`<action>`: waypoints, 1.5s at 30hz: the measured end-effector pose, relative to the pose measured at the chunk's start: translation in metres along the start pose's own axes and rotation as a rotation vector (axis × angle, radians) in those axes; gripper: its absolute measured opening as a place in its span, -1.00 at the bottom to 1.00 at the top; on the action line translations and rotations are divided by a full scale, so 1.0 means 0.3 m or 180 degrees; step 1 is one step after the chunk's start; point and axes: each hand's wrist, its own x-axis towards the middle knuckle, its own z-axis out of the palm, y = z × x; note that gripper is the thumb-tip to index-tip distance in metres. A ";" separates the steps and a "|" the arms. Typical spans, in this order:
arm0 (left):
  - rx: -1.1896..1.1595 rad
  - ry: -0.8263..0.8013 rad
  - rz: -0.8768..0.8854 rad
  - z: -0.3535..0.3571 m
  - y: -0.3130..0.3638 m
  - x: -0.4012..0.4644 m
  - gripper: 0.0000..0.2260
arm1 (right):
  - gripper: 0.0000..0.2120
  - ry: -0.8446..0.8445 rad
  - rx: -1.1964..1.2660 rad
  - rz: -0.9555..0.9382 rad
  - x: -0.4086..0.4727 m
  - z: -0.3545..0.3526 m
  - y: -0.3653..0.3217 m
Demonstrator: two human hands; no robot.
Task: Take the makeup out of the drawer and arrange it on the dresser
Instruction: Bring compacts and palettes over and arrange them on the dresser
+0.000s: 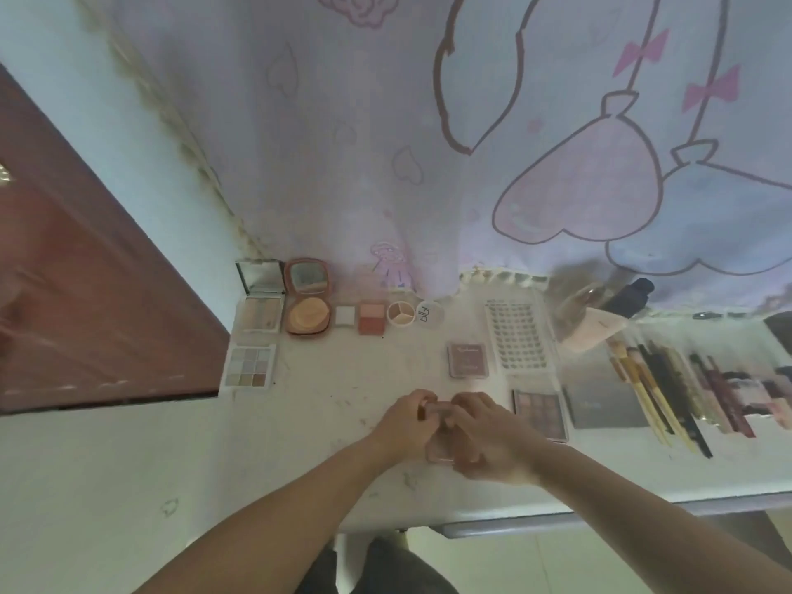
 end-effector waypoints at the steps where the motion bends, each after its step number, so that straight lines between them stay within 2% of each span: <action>1: -0.0734 0.0005 -0.0231 -0.024 0.004 -0.030 -0.75 | -0.33 0.0058 0.0253 0.0020 0.008 -0.016 -0.026; 4: -0.2771 -0.0506 -0.0589 -0.114 -0.003 -0.115 -0.66 | -0.33 0.0308 0.0855 0.0092 0.050 -0.088 -0.115; 6: -0.3558 -0.0936 -0.0522 -0.164 -0.014 -0.171 -0.52 | -0.34 0.0443 0.1019 0.0045 0.086 -0.142 -0.179; 8: -0.4057 -0.1080 -0.0403 -0.207 -0.016 -0.209 -0.45 | -0.38 0.0514 0.1163 -0.0022 0.113 -0.188 -0.238; 11: -0.4429 -0.1014 -0.0253 -0.253 -0.002 -0.243 -0.44 | -0.43 0.0599 0.1296 -0.0171 0.140 -0.237 -0.298; 16: -0.4750 -0.0779 -0.0306 -0.310 -0.002 -0.279 -0.48 | -0.55 0.0641 0.1334 -0.0300 0.185 -0.295 -0.353; 19: -0.4935 -0.0893 -0.0348 -0.334 -0.010 -0.299 -0.49 | -0.59 0.0509 0.1799 -0.0194 0.197 -0.320 -0.362; 22: -0.4943 -0.1111 -0.0329 -0.347 -0.029 -0.316 -0.47 | -0.71 0.0166 0.2251 -0.0191 0.209 -0.359 -0.352; 25: -0.5101 -0.1297 -0.0456 -0.348 -0.070 -0.337 -0.42 | -0.73 0.0036 0.3169 0.0054 0.231 -0.404 -0.347; 27: -0.5059 -0.1297 -0.0424 -0.352 -0.108 -0.351 -0.41 | -0.75 0.0073 0.3784 0.0310 0.252 -0.408 -0.349; 29: -0.4945 -0.1132 -0.0379 -0.367 -0.148 -0.368 -0.43 | -0.84 0.0032 0.3962 0.0464 0.279 -0.379 -0.355; 31: -0.4905 -0.0673 -0.0448 -0.387 -0.194 -0.385 -0.51 | -0.92 -0.0083 0.4033 0.0522 0.318 -0.332 -0.372; 34: -0.4701 0.0241 -0.0595 -0.416 -0.284 -0.403 -0.61 | -0.88 -0.0121 0.3757 0.0642 0.405 -0.267 -0.433; 37: -0.3844 0.1010 -0.0699 -0.443 -0.356 -0.422 -0.72 | -0.86 -0.0018 0.3376 0.0717 0.509 -0.208 -0.520; 40: -0.2870 0.1660 -0.1033 -0.468 -0.420 -0.430 -0.72 | -0.83 0.0037 0.3346 0.0892 0.592 -0.148 -0.591; 45: -0.1575 0.1852 -0.1080 -0.486 -0.480 -0.399 -0.71 | -0.77 0.0105 0.3319 0.1102 0.670 -0.087 -0.615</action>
